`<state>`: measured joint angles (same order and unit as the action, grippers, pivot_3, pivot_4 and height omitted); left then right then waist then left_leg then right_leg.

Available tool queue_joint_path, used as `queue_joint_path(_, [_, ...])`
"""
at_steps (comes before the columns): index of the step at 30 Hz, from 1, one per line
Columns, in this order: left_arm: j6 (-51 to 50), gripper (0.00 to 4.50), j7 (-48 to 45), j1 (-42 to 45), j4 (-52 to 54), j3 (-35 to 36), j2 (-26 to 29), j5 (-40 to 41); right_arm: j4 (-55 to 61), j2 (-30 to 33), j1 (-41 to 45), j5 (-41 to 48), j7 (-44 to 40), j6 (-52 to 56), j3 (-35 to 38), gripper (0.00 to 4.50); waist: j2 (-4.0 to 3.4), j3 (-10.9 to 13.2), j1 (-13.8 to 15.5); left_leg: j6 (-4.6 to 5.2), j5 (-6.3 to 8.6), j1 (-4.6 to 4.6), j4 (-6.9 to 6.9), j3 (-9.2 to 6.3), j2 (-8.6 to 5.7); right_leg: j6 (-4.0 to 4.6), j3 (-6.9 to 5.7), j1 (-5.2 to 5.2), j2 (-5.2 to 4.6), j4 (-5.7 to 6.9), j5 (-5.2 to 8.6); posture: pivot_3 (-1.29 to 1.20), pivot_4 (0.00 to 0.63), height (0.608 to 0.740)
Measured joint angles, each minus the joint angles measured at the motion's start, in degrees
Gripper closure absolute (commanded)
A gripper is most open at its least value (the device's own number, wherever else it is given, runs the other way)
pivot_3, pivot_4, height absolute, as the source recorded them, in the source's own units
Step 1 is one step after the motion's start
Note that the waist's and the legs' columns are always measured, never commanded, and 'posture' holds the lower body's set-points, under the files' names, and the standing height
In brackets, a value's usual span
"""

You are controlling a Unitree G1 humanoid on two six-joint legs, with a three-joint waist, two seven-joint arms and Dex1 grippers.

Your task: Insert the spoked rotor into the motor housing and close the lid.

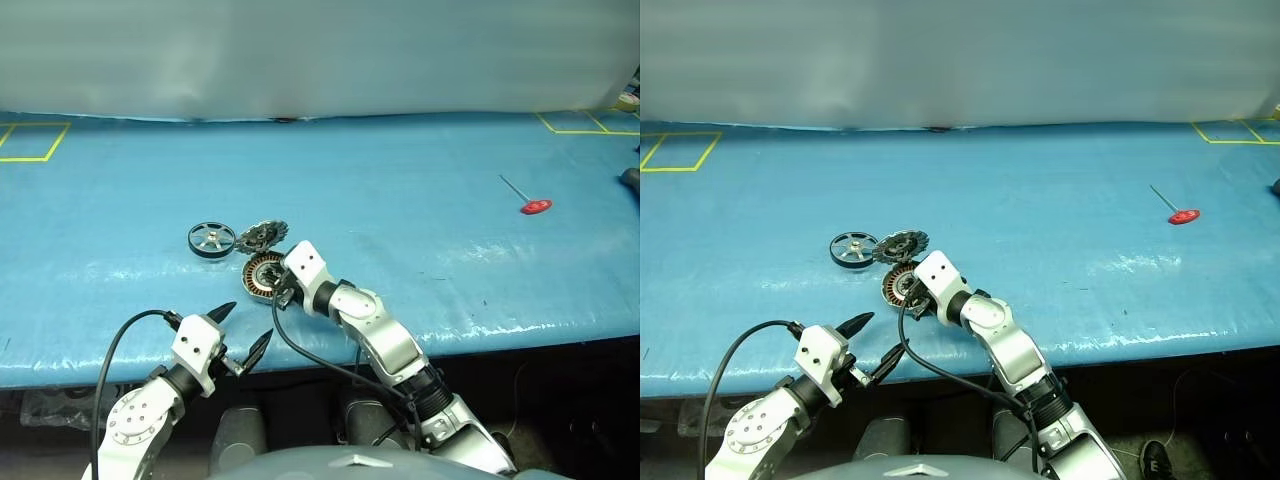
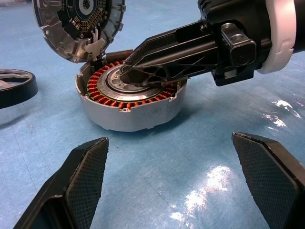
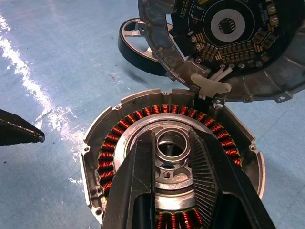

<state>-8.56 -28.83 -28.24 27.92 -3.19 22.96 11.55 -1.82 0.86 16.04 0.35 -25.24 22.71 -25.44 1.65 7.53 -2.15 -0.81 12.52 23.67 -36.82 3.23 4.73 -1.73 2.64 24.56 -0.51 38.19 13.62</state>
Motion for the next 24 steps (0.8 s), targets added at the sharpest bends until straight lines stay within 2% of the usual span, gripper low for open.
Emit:
queue_joint_path(7, [0.0, 0.00, 0.0, -0.1, 0.0, -0.2, 0.0, 0.0, 0.1, 0.0, 0.0, 0.0, -0.3, 0.2, 0.0, 0.59, 0.00, 0.0, 0.0, 0.00, 0.00, 0.01, 0.00, 0.00, 0.00, 0.00, 0.00, 0.02, -0.01, -0.01, 0.00, 0.00, 0.150, 0.740])
queue_joint_path(12, [0.0, 0.00, -0.1, -0.2, 0.0, -0.2, 0.0, 0.0, 2.7, 0.4, -1.1, 1.1, -1.0, 2.4, 0.4, 0.59, -0.01, 0.0, 0.1, 0.00, 0.01, 0.10, 0.01, 0.01, -0.01, 0.00, 0.00, 0.04, -0.02, -0.01, 0.00, 0.00, 0.150, 0.740])
queue_joint_path(19, [0.0, 0.00, -0.8, -0.1, 0.0, -0.2, 0.2, 0.0, 17.5, 1.6, -1.3, 6.1, -1.4, 11.0, 4.1, 2.84, -0.06, 0.1, 0.0, 0.00, 0.02, 0.12, 0.02, -0.02, 0.00, -0.01, -0.03, 0.07, 0.00, -0.02, 0.00, 0.00, 0.150, 0.740])
queue_joint_path(24, [0.0, 0.00, -1.4, 0.5, -0.2, -0.2, 0.3, 0.0, 18.3, 2.6, -1.8, 6.9, -1.3, 12.9, 3.4, 4.48, -0.07, 0.1, 0.0, 0.00, 0.02, 0.12, -0.01, 0.00, 0.00, 0.00, -0.02, 0.07, -0.02, -0.02, 0.00, 0.00, 0.150, 0.740])
